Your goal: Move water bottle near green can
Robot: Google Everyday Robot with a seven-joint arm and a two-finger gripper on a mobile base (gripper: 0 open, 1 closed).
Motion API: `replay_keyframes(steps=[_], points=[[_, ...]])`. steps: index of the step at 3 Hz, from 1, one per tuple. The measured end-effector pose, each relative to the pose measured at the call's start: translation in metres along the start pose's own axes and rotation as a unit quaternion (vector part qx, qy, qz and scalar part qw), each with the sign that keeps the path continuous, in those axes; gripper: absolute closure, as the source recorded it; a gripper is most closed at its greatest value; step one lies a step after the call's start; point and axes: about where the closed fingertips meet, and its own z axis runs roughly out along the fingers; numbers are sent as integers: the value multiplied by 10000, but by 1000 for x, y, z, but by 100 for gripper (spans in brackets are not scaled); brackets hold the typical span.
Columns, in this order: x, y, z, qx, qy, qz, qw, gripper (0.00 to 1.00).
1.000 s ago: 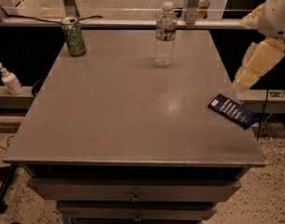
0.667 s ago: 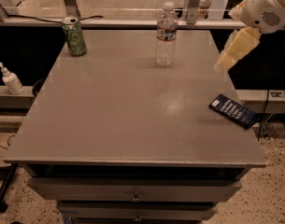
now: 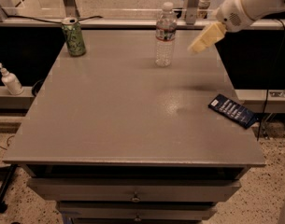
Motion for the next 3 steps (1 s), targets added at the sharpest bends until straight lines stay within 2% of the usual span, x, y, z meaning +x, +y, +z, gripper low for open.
replay_keyframes(steps=[1, 2, 3], points=[[-11, -14, 33, -113, -564, 386, 9976, 0], [-24, -18, 55, -299, -1163, 701, 9903, 0], [-32, -10, 70, -557, -1553, 895, 9822, 0]])
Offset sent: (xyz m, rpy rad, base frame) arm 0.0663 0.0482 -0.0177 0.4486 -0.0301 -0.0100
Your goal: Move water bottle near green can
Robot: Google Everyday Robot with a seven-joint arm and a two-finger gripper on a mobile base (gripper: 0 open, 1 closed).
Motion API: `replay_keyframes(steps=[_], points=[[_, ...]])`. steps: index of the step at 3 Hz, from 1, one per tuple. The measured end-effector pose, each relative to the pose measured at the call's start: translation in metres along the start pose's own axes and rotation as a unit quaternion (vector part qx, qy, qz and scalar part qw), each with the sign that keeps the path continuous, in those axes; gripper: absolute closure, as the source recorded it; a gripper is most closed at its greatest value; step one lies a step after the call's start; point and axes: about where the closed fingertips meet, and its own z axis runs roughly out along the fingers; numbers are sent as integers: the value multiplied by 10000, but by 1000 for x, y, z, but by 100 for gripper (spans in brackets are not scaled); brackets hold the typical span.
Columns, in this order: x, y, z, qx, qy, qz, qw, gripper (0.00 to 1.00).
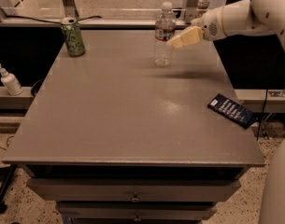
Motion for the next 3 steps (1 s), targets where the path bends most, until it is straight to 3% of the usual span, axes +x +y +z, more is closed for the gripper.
replay_keyframes(steps=[2, 3], points=[[0, 21, 21, -482, -433, 188, 9977, 0], [-12, 36, 35, -633, -628, 40, 9960, 18]])
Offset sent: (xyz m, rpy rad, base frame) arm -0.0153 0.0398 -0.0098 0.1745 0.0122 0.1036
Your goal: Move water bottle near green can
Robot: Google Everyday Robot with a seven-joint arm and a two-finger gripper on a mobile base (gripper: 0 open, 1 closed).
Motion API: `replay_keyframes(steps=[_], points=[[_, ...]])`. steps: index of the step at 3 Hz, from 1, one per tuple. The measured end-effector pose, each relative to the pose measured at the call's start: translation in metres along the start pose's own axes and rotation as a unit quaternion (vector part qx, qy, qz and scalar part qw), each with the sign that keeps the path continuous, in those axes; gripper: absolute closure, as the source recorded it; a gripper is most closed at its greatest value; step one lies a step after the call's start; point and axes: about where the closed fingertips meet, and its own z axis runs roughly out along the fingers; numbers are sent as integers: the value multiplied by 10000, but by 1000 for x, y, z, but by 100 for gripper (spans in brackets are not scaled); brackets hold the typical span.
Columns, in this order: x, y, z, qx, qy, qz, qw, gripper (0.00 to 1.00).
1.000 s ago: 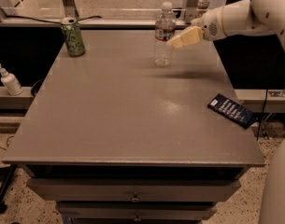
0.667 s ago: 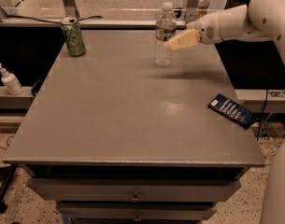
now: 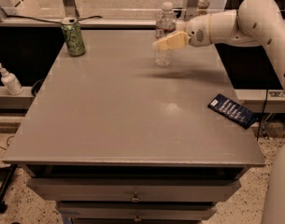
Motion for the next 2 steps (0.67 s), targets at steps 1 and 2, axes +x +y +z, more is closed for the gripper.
replay_keyframes(steps=[1, 2], points=[[-11, 5, 10, 2, -120, -216, 9997, 42], [-20, 1, 9, 140, -198, -329, 9992, 65]])
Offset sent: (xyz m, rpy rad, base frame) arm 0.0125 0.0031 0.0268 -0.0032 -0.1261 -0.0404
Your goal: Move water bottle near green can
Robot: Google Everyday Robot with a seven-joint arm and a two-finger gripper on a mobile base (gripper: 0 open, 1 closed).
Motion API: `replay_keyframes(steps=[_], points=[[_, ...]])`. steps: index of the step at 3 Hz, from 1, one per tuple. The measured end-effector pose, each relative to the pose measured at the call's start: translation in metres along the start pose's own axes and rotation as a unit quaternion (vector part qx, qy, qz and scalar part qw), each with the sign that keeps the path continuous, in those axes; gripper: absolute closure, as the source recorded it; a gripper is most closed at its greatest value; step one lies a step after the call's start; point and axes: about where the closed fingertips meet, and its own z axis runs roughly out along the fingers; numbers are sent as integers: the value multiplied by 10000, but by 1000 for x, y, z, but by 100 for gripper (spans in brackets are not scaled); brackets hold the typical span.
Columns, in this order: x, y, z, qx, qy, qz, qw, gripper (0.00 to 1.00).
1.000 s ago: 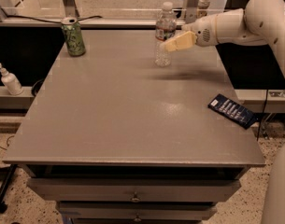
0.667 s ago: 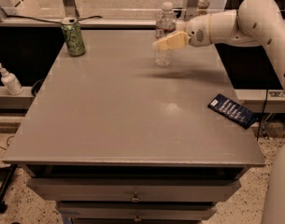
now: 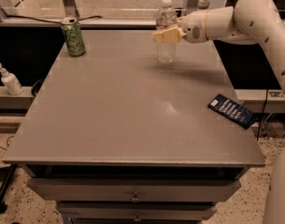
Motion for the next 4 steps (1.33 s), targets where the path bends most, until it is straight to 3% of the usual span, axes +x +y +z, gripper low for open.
replay_keyframes(steps=[1, 2, 4], points=[[-30, -1, 4, 66, -301, -73, 9995, 87], [-30, 0, 6, 45, -297, -70, 9995, 100], [-36, 3, 17, -23, -430, -51, 9991, 100]])
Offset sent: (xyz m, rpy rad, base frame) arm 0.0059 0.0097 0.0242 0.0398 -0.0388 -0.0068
